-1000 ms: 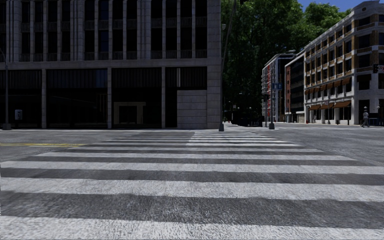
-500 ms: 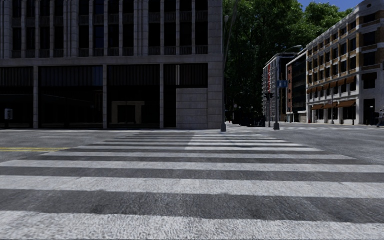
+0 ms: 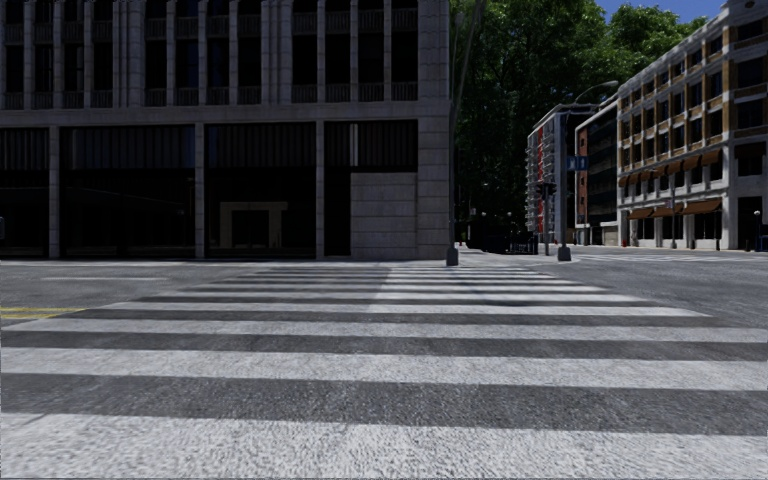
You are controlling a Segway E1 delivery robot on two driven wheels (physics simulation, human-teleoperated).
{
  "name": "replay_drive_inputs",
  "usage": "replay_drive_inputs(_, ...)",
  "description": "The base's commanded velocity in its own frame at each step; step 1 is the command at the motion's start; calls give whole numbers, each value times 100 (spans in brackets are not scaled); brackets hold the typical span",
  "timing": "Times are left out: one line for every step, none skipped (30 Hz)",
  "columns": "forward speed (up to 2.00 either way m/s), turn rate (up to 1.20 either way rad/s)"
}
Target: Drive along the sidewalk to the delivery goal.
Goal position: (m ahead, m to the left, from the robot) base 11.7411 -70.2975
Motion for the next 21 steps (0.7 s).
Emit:
replay_drive_inputs(182, 0)
replay_drive_inputs(182, 0)
replay_drive_inputs(182, 0)
replay_drive_inputs(182, 0)
replay_drive_inputs(182, 0)
replay_drive_inputs(182, 0)
replay_drive_inputs(182, 0)
replay_drive_inputs(182, 0)
replay_drive_inputs(182, 0)
replay_drive_inputs(182, 0)
replay_drive_inputs(182, 0)
replay_drive_inputs(182, 0)
replay_drive_inputs(182, 0)
replay_drive_inputs(182, 0)
replay_drive_inputs(182, 0)
replay_drive_inputs(182, 0)
replay_drive_inputs(182, 0)
replay_drive_inputs(182, 0)
replay_drive_inputs(182, 0)
replay_drive_inputs(182, 0)
replay_drive_inputs(182, 0)
